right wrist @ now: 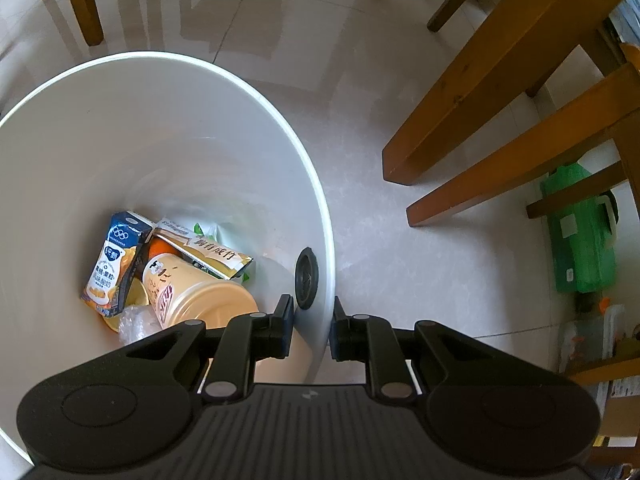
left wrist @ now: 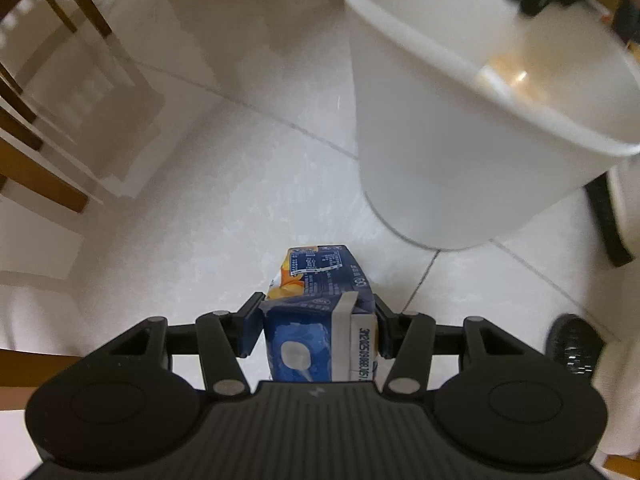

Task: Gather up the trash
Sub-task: 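Lift the blue box over the bin and open the left gripper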

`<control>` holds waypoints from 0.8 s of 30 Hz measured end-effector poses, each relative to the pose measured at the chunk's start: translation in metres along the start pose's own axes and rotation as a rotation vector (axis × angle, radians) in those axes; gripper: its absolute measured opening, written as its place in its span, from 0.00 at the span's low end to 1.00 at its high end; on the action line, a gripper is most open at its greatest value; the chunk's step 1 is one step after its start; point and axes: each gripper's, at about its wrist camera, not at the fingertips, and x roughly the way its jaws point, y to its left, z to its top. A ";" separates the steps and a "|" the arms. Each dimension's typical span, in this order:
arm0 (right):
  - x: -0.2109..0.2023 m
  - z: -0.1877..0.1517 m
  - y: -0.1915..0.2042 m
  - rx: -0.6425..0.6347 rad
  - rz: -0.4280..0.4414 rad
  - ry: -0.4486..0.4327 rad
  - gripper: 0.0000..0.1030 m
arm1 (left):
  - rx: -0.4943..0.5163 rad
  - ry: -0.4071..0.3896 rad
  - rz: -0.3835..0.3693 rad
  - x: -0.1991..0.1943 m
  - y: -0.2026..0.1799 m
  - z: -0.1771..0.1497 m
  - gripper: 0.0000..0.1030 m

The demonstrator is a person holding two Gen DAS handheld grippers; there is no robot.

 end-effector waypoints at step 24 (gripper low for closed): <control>-0.003 0.000 -0.010 0.059 0.059 -0.001 0.20 | 0.004 -0.276 -0.059 -0.109 -0.059 0.135 0.79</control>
